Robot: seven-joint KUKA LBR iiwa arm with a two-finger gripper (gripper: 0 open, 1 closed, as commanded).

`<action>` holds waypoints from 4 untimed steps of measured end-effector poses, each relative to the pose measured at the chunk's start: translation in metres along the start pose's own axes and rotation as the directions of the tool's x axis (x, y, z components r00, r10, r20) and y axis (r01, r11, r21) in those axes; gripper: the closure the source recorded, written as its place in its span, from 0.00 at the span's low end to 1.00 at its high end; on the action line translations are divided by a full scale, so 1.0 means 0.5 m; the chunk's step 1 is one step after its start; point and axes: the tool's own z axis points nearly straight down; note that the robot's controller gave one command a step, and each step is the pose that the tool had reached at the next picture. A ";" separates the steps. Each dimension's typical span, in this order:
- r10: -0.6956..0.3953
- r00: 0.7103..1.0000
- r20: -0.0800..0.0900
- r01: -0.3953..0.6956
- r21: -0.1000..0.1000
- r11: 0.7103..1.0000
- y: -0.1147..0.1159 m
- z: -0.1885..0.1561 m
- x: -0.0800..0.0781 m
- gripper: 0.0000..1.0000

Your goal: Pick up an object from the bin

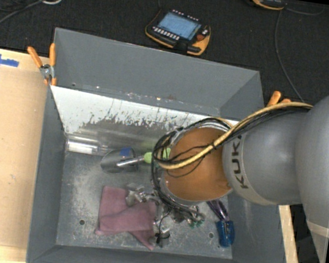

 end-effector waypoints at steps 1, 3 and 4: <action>-0.589 0.808 0.009 0.589 0.007 0.808 -0.071 -0.002 0.110 1.00; -0.588 0.809 0.006 0.588 -0.002 0.809 -0.067 -0.035 0.113 1.00; -0.588 0.809 0.006 0.588 -0.004 0.809 -0.066 -0.102 0.113 1.00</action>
Offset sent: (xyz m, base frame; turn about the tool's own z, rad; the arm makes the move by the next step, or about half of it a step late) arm 0.0000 0.0000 0.0000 0.0000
